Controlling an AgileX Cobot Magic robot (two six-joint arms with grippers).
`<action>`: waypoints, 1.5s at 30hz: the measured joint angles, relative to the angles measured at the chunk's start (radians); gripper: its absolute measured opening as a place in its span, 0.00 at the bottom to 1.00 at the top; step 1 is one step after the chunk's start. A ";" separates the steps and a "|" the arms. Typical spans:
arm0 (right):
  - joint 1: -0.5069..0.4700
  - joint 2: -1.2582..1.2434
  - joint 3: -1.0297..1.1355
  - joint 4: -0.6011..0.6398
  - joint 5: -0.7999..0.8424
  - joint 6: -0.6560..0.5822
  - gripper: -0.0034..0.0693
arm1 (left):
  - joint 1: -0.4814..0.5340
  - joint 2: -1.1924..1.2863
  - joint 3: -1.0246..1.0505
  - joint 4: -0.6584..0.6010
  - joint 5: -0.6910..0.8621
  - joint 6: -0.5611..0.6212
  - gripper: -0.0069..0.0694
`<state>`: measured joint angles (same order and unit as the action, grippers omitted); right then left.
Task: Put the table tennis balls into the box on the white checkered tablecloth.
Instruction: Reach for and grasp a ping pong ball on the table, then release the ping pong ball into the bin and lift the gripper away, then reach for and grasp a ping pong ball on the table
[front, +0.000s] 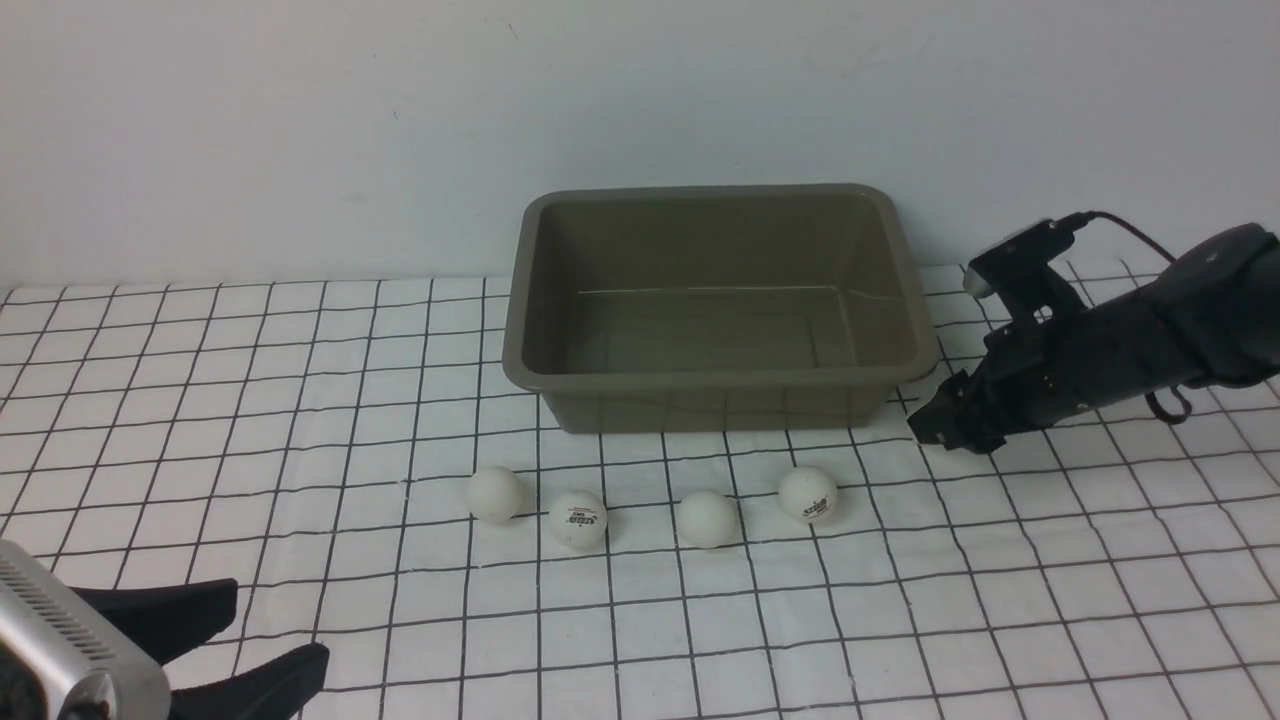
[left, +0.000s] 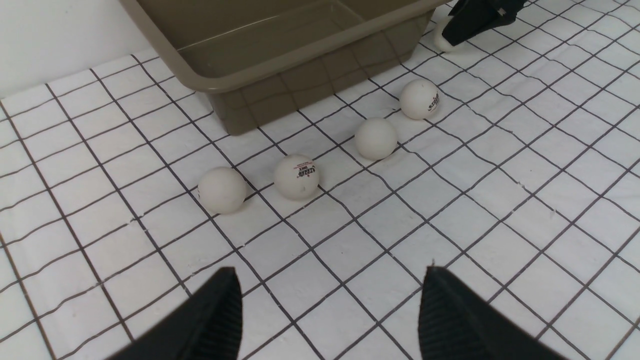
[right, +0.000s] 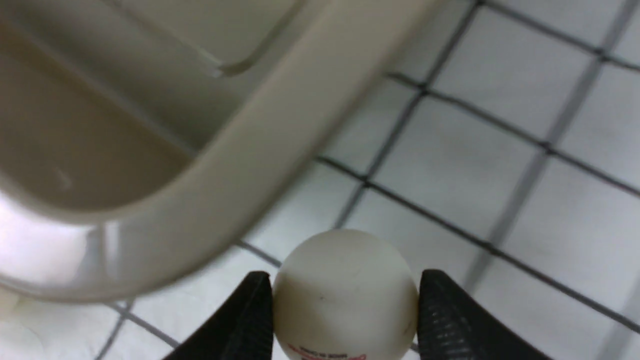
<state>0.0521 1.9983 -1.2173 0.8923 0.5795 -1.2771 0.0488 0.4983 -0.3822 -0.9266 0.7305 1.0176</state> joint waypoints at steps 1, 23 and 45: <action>-0.012 -0.012 0.000 -0.008 0.000 0.022 0.51 | 0.000 0.000 0.000 0.000 0.000 0.000 0.65; 0.100 -0.035 -0.225 0.169 0.127 -0.014 0.52 | 0.000 0.000 0.000 0.000 0.004 0.000 0.65; 0.005 -0.401 -0.162 -0.460 0.351 0.620 0.78 | 0.000 0.000 0.000 -0.001 0.001 0.000 0.65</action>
<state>0.0567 1.5969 -1.3791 0.4324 0.9303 -0.6570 0.0488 0.4985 -0.3822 -0.9274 0.7316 1.0176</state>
